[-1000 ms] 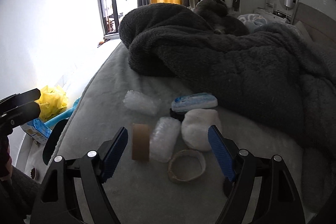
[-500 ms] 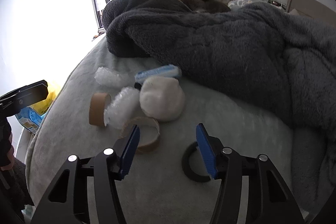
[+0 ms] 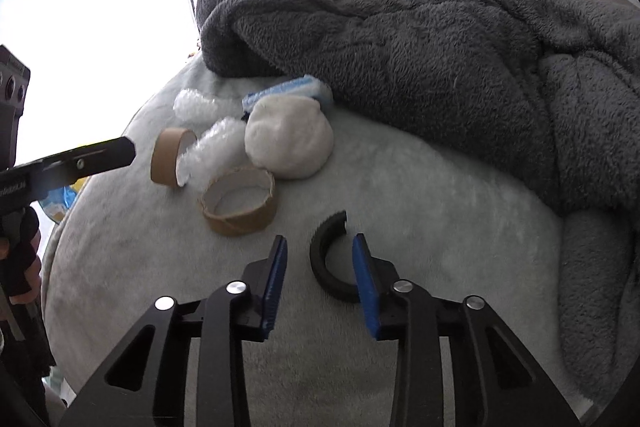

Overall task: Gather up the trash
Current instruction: 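Grasp the black plastic ring with the right tool while the left tool grasps a cardboard tube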

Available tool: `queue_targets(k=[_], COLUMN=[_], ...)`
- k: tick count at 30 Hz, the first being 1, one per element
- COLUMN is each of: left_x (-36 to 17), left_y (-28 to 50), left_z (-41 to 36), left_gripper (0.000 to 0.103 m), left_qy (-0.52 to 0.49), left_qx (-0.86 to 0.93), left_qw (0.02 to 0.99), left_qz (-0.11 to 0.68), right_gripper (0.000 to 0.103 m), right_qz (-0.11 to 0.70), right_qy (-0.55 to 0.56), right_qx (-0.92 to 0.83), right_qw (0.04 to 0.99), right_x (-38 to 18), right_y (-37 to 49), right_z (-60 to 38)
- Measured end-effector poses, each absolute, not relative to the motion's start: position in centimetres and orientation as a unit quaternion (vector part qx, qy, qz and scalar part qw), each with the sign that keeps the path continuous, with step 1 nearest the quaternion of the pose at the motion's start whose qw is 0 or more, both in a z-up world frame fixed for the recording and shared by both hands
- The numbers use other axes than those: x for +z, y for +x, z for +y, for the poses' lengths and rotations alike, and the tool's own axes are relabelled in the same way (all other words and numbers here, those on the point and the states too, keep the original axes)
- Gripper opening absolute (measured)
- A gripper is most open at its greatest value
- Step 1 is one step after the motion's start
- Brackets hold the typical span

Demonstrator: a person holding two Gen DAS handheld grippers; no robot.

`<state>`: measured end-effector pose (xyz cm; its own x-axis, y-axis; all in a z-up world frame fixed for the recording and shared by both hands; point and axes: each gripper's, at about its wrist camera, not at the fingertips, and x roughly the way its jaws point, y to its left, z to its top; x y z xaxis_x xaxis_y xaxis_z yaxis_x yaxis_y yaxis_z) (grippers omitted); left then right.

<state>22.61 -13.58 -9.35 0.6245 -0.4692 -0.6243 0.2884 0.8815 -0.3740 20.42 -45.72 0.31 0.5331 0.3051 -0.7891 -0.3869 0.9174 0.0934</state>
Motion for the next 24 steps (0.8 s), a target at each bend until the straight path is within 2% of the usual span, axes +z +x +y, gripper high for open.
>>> queue_targets(k=[9,21,24], left_x=[-10.5,-11.0,-11.2], left_y=[23.4,24.0,24.2], left_z=[-14.6,-15.6,-15.7], left_gripper=[0.034,0.022,0.010], left_qy=[-0.135,-0.136,-0.135], left_qx=[-0.226,-0.242,-0.244], left_qw=[0.882,0.873,0.870], left_qz=[0.392,0.400,0.406], right_gripper=[0.014,0.009,0.009], right_qz=[0.454,0.445,0.446], right_qy=[-0.055,-0.022,0.008], right_qx=[0.199,0.212,0.218], right_qw=[0.867,0.870,0.868], right_x=[-0.7,-0.3,-0.1], right_y=[20.4,20.3,20.7], right_z=[-46.3,-46.4,-46.6])
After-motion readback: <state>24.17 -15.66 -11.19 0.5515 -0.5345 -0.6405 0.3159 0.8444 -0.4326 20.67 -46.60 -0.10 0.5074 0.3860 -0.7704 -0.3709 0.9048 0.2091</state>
